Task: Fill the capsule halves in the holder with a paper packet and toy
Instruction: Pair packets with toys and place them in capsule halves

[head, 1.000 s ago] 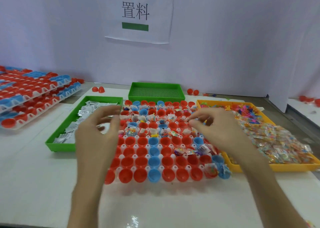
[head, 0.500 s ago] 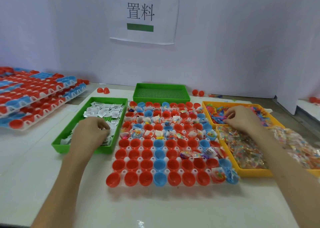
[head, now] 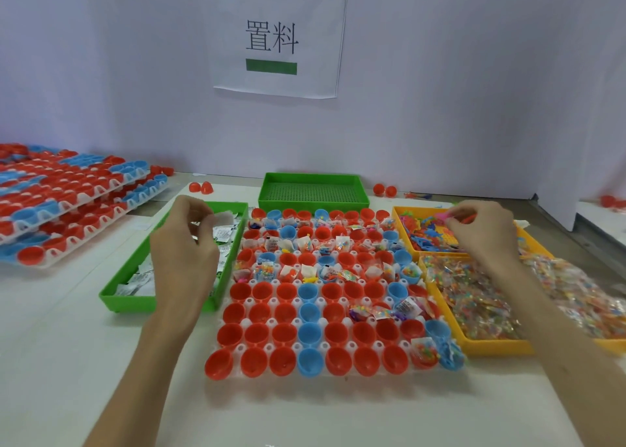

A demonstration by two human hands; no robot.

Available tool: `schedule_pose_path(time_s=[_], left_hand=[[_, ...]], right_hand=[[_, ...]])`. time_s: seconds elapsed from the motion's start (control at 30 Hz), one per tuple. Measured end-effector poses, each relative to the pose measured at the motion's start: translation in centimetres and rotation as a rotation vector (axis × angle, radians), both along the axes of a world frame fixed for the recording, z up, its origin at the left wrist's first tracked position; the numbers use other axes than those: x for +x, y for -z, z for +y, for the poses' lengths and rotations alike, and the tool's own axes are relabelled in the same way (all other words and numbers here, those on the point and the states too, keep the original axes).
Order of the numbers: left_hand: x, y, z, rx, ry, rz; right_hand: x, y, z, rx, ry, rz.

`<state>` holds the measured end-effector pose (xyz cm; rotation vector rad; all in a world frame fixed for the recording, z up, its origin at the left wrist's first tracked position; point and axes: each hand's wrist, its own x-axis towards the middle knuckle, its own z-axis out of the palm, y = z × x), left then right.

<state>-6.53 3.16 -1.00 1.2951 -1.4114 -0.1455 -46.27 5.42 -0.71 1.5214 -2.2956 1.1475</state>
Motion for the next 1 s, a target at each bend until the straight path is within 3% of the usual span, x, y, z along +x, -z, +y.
schedule_pose_path(time_s=[0.17,0.4,0.57,0.7,1.0], left_hand=[[-2.7,-1.5,1.8,-0.027,0.131,0.157],[-9.1,-4.1,6.2,0.035,0.46,0.626],[-11.6,-4.1,9.0,0.066,0.544,0.821],[-12.0,-3.4,10.2,0.05,0.531,0.875],[-11.2,-3.4,11.0,0.052,0.555,0.84]], right_hand=[[2.5,-2.4,1.2,-0.136,-0.154,-0.113],[11.9,-5.9,7.0,-0.37,-0.58,-0.593],[15.9,-5.3,10.0,-0.403,-0.654,-0.822],[17.1,-4.9,11.0,-0.355,-0.748,-0.836],[16.1,-4.8,12.0,-0.312,-0.723,-0.752]])
